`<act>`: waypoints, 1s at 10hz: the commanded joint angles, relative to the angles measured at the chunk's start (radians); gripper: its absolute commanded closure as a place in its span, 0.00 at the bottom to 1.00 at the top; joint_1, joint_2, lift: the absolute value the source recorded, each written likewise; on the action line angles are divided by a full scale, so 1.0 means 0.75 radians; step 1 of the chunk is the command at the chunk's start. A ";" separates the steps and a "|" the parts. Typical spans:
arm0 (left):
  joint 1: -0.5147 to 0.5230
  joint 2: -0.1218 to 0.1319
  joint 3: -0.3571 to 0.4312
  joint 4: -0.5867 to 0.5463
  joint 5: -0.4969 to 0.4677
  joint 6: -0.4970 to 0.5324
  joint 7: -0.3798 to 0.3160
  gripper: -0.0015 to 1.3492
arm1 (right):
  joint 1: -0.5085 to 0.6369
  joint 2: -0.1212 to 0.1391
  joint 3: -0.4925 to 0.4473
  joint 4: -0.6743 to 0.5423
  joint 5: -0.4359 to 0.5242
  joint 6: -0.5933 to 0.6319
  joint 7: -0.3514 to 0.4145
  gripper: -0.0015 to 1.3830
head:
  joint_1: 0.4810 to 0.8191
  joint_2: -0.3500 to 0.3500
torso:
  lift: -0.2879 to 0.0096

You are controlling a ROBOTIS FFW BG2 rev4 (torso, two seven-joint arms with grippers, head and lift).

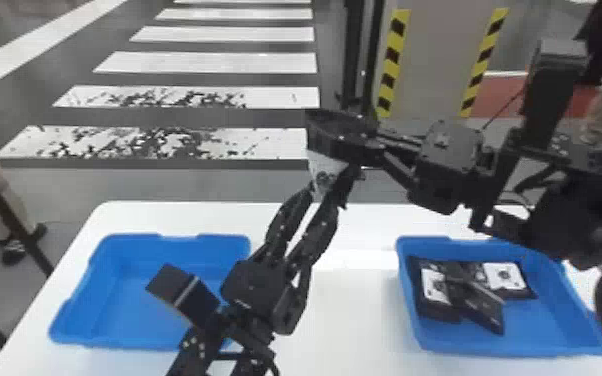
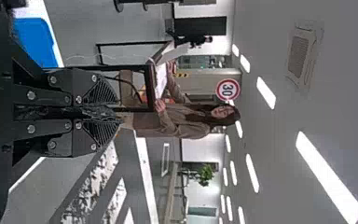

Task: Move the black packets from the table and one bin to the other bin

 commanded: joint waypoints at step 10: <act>0.032 -0.033 0.063 0.096 0.049 -0.087 0.026 0.24 | 0.338 0.042 -0.579 0.002 0.221 -0.121 -0.060 0.85 | 0.33 0.26 | 0.60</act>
